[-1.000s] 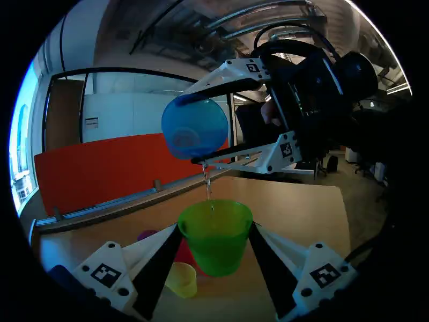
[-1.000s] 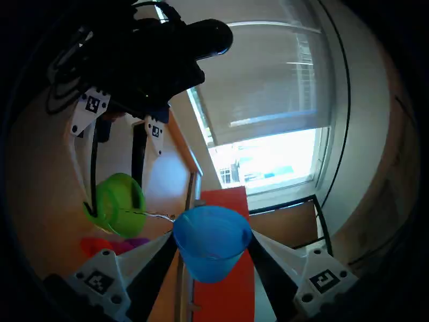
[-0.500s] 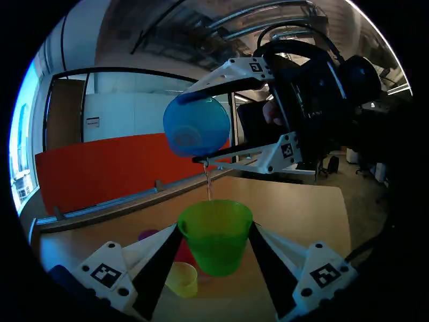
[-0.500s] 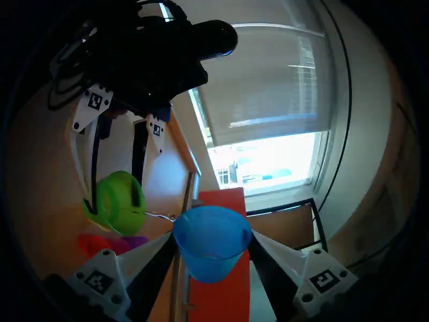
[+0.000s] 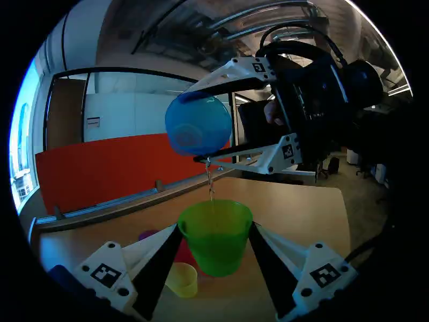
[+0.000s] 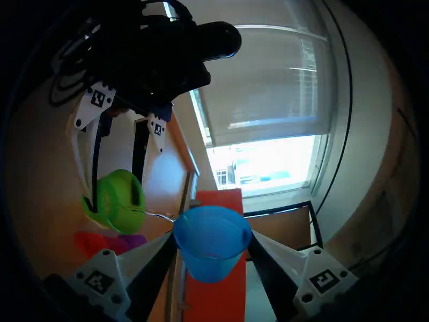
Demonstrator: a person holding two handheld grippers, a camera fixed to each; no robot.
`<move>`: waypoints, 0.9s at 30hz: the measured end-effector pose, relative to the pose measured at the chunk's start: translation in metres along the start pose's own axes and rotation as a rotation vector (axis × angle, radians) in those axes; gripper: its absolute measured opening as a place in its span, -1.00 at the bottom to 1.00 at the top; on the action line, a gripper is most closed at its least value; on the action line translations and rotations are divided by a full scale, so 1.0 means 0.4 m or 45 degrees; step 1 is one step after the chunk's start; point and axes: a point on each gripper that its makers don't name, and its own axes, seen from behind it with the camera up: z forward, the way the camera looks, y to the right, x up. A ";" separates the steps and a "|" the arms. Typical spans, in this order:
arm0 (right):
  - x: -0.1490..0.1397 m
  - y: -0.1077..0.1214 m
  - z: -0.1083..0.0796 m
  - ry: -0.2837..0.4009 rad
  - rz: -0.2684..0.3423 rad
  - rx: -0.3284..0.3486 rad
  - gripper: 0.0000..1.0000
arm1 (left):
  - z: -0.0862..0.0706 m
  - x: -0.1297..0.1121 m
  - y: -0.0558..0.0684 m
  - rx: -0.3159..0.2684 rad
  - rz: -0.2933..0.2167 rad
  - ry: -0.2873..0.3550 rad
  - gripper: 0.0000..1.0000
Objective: Pour water
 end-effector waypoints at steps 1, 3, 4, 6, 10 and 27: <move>0.000 0.000 0.000 0.000 -0.003 0.000 0.82 | 0.000 0.000 0.000 0.000 -0.001 0.000 0.72; -0.001 0.000 0.001 -0.001 -0.011 0.000 0.82 | 0.000 0.001 0.000 -0.001 -0.002 0.001 0.72; -0.001 0.000 0.001 -0.001 -0.015 0.000 0.82 | 0.000 0.001 0.000 -0.001 -0.002 0.001 0.72; -0.002 0.000 0.002 -0.001 -0.022 -0.001 0.82 | 0.000 0.002 0.001 -0.002 -0.003 0.002 0.72; -0.002 0.002 0.002 -0.001 -0.029 -0.002 0.82 | 0.000 0.001 0.001 -0.003 -0.004 0.002 0.72; 0.004 0.000 0.005 0.004 -0.073 -0.007 0.82 | 0.000 -0.008 -0.003 0.001 -0.009 -0.003 0.72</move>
